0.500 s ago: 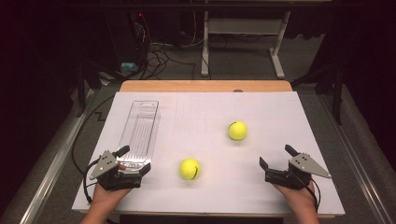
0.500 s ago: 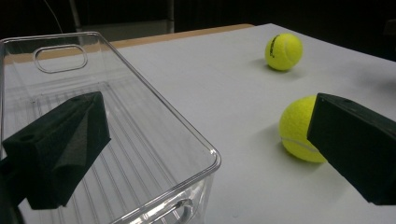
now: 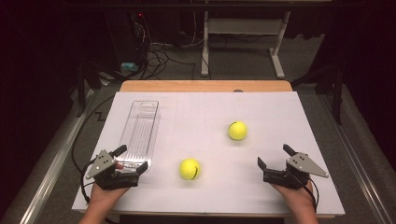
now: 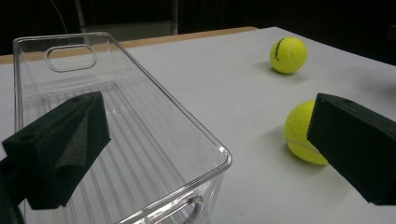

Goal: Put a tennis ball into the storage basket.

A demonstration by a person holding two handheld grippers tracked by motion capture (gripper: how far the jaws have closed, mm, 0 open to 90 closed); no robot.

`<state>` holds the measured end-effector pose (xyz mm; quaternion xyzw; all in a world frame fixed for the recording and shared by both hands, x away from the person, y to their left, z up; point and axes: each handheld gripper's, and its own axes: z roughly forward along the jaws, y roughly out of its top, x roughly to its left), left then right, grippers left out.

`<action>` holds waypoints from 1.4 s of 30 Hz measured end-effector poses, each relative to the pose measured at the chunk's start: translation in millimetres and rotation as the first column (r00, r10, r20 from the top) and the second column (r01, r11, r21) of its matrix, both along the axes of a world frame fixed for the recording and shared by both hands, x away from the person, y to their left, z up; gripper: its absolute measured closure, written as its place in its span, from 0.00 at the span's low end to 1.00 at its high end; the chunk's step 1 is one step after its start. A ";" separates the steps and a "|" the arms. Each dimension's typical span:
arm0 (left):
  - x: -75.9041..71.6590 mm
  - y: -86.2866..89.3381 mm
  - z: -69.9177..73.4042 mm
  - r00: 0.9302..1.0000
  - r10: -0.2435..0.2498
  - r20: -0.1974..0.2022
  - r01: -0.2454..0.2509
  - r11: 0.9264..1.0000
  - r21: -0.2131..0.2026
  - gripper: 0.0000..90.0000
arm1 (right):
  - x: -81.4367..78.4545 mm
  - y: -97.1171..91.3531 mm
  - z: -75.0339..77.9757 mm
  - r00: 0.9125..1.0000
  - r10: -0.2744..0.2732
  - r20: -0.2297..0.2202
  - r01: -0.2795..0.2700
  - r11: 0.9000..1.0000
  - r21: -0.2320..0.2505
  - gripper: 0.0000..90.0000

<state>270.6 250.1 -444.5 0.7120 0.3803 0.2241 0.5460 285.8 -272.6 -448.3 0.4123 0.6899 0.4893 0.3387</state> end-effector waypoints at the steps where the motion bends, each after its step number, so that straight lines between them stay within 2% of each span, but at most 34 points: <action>1: -0.1 0.1 0.0 1.000 -0.001 -0.001 0.001 1.000 0.001 0.00 | 0.1 0.3 0.0 1.000 0.003 0.000 -0.003 1.000 -0.001 0.00; 17: 0.0 -1.3 2.2 1.000 -0.011 0.015 0.011 1.000 -0.001 0.00 | 0.4 -1.1 -1.3 1.000 -0.005 -0.012 0.005 1.000 -0.001 0.00; 18: -1.2 -1.4 2.6 1.000 -0.002 0.004 0.002 1.000 0.003 0.00 | 0.3 -1.1 -1.3 1.000 -0.005 -0.013 0.005 1.000 -0.001 0.00; 24: -4.8 -8.2 7.2 0.999 -0.037 -0.002 0.037 0.998 0.045 0.01 | 0.3 -1.7 -1.6 1.000 -0.003 -0.015 0.003 1.000 -0.001 0.00; 32: -7.8 -19.0 9.5 0.997 -0.070 -0.021 0.072 0.995 0.068 0.01 | 0.2 -2.3 -2.2 1.000 -0.005 -0.029 0.005 1.000 0.002 0.00; 42: -10.8 -34.2 11.6 0.987 -0.138 -0.083 0.146 0.985 0.095 0.00 | 0.6 -1.9 -3.0 0.999 -0.002 -0.032 0.002 1.000 -0.001 0.00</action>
